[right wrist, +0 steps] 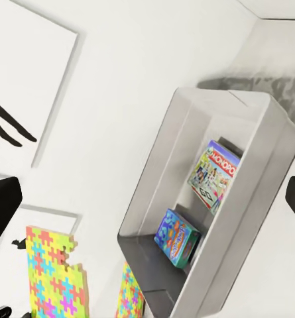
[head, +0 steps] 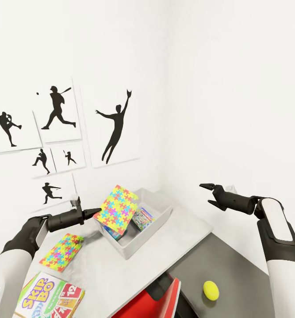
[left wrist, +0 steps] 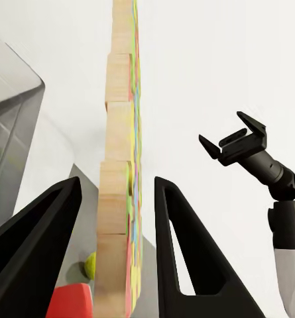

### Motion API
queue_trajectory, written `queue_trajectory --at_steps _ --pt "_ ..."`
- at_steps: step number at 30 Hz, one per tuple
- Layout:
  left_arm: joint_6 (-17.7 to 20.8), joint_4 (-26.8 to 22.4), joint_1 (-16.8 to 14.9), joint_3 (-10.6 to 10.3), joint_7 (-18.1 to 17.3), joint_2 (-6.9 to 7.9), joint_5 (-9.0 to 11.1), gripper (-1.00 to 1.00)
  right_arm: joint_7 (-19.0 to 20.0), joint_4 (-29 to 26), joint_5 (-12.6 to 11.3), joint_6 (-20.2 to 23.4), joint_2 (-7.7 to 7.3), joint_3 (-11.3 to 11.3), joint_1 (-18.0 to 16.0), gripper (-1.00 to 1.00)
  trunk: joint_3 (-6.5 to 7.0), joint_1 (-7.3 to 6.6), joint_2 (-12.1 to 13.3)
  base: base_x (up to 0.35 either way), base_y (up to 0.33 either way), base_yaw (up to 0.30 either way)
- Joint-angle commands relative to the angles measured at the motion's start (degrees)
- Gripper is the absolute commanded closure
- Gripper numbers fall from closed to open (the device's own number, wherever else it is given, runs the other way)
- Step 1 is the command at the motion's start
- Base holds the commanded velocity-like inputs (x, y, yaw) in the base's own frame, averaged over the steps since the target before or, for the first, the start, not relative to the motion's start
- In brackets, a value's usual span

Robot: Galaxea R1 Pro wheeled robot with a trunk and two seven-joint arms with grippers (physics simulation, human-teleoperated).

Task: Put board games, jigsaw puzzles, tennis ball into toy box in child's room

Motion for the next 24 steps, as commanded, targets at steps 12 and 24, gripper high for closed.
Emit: queue_trajectory --at_steps 12,24 --pt "0.69 0.04 -0.23 0.24 0.11 0.02 -0.03 1.0 -0.57 -0.04 -0.63 0.17 -0.04 0.03 -0.03 -1.0 -0.12 0.03 -0.11 0.0 0.0 0.0" --pt "5.67 5.09 -14.67 0.5 27.91 -5.38 -4.31 1.0 -0.38 -0.04 -0.5 0.17 0.0 2.91 1.07 -1.0 -0.12 0.03 -0.11 0.0 0.0 0.0"
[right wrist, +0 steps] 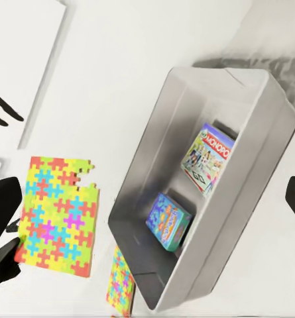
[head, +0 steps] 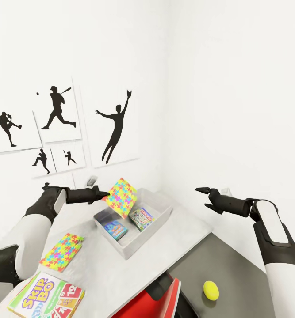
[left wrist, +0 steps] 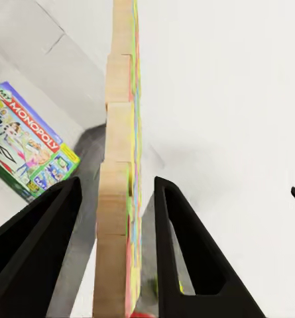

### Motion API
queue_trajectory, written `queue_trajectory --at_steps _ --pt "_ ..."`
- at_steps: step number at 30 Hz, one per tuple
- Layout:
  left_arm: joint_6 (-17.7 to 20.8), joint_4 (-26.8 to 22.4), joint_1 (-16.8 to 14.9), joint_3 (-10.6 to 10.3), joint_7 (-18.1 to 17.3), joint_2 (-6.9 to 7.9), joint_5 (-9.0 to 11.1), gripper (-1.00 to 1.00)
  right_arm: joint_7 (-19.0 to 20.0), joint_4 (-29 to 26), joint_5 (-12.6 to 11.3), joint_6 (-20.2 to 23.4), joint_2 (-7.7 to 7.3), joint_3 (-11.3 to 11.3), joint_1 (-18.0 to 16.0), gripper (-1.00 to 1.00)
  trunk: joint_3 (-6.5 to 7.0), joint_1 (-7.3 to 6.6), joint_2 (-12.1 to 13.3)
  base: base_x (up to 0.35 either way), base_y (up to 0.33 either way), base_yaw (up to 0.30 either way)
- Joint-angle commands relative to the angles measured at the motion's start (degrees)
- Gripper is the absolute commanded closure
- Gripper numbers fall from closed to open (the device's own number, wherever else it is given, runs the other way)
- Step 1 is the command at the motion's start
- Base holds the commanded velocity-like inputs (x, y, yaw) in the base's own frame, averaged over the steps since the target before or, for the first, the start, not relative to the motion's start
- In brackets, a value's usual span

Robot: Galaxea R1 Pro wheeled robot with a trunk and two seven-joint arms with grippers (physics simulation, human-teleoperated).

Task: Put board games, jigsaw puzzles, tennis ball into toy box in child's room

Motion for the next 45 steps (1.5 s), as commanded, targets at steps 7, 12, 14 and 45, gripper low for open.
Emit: queue_trajectory --at_steps 7,12,14,45 --pt "-1.89 4.41 -4.71 0.21 11.58 -3.93 0.06 1.0 -0.54 -0.04 -0.59 0.16 0.09 0.69 0.2 -1.0 -0.13 0.03 -0.11 0.0 0.0 0.0" --pt "-3.05 4.64 -4.83 0.19 11.82 -4.97 0.02 1.0 -0.53 -0.04 -0.68 0.16 0.07 0.61 0.21 -1.0 -0.13 0.03 -0.11 0.0 0.0 0.0" --pt "-3.22 4.69 -4.84 0.14 11.74 -5.52 0.03 1.0 -0.54 -0.1 -0.82 0.16 0.03 0.52 0.24 -1.0 -0.13 0.03 -0.11 0.0 0.0 0.0" --pt "-9.15 5.27 -4.84 -17.29 6.2 -5.69 -0.49 1.0 -0.6 -6.18 -1.25 0.16 -0.19 0.27 4.25 -1.0 -2.13 0.03 -0.11 0.0 0.0 0.0"
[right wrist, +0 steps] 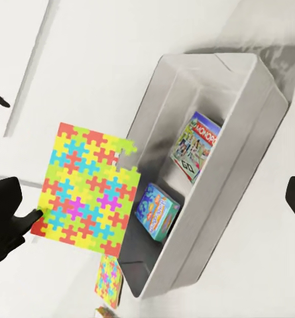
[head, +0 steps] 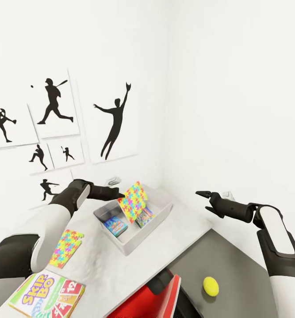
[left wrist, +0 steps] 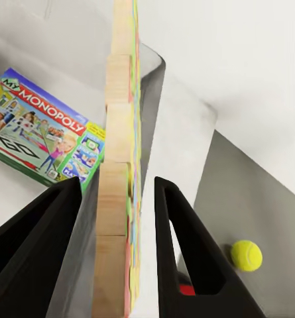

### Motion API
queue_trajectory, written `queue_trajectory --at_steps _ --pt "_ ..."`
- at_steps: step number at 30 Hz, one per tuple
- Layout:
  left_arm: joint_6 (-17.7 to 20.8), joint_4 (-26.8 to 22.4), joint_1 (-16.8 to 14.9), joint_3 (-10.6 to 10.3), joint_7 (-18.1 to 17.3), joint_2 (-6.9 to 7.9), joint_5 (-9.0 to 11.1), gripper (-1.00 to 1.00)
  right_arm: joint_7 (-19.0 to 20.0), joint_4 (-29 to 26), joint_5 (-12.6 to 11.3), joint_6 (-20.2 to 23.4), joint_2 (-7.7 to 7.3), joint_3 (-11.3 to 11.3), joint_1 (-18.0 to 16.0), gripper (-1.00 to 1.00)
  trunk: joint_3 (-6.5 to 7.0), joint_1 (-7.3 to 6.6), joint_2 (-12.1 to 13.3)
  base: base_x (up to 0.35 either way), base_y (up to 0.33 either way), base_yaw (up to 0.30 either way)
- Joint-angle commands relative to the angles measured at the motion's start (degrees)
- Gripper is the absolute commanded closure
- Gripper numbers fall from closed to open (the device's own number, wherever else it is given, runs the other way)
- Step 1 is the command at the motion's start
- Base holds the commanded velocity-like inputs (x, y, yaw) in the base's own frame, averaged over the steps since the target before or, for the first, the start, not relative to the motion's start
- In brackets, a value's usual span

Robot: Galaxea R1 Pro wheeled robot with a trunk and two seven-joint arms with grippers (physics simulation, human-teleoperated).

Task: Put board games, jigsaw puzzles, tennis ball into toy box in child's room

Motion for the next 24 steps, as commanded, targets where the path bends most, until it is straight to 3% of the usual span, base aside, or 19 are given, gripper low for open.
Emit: queue_trajectory --at_steps 1,24 --pt "0.14 -0.04 -0.05 -0.12 -0.44 -0.04 -0.12 1.0 -0.61 0.01 -0.61 0.17 -0.03 -0.07 -0.06 -1.0 -0.22 0.03 -0.12 0.0 0.0 0.0" --pt "-1.85 -0.47 0.04 -0.71 -0.81 0.56 -0.21 1.0 -0.62 0.56 -0.61 0.17 0.15 -0.05 0.03 -1.0 -2.37 0.03 -0.12 0.0 0.0 0.0"
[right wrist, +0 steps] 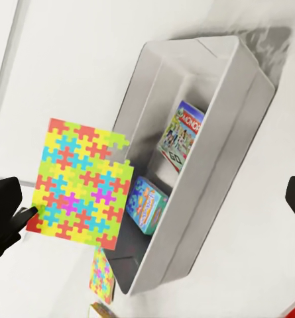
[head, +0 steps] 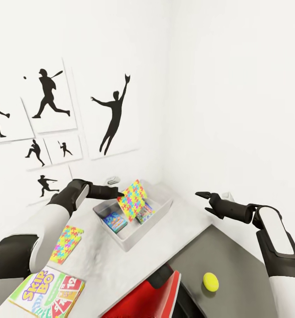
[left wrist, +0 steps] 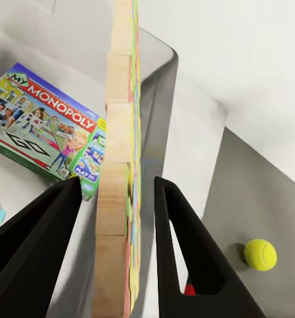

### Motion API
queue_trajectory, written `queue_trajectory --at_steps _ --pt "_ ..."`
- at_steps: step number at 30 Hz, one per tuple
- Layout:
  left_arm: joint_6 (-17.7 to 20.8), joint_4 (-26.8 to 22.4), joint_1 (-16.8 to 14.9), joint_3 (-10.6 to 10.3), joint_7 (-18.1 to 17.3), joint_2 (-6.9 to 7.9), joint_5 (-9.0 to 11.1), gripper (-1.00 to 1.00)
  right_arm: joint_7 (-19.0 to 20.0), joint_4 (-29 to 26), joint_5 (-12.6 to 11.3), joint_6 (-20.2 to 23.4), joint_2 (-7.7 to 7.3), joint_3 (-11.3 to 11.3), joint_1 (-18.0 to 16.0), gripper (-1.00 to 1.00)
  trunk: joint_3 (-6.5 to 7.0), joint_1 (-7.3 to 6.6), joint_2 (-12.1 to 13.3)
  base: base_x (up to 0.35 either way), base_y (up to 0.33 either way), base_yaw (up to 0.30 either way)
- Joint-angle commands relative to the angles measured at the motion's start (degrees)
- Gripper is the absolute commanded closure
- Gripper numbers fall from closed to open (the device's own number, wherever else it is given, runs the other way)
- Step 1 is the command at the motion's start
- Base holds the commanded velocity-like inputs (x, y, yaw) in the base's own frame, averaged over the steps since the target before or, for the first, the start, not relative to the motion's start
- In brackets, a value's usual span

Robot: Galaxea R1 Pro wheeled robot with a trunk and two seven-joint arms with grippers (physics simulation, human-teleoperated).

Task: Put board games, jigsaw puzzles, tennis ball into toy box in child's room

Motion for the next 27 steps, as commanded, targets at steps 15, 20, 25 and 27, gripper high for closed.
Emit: queue_trajectory --at_steps 15,20,25,27 --pt "0.42 -0.17 -0.05 0.97 -0.37 1.37 0.51 1.0 -0.52 0.05 -0.52 0.17 0.04 -0.04 -0.06 -1.0 -1.53 0.02 -0.11 0.0 0.0 0.0" --pt "0.5 -0.15 -0.05 0.86 -0.25 1.84 0.49 1.0 -0.52 0.05 -0.52 0.17 0.0 -0.02 -0.06 -1.0 -2.0 0.02 -0.11 0.0 0.0 0.0" --pt "0.3 -0.15 -0.05 0.23 -0.2 1.86 0.0 1.0 -0.52 0.05 -0.52 0.17 0.04 0.01 -0.06 -1.0 -2.46 0.02 -0.11 0.0 0.0 0.0" --pt "0.29 -0.15 -0.05 0.48 -0.23 1.89 0.03 1.0 -0.52 0.05 -0.52 0.17 0.04 0.01 -0.06 -1.0 -2.65 0.02 -0.11 0.0 0.0 0.0"
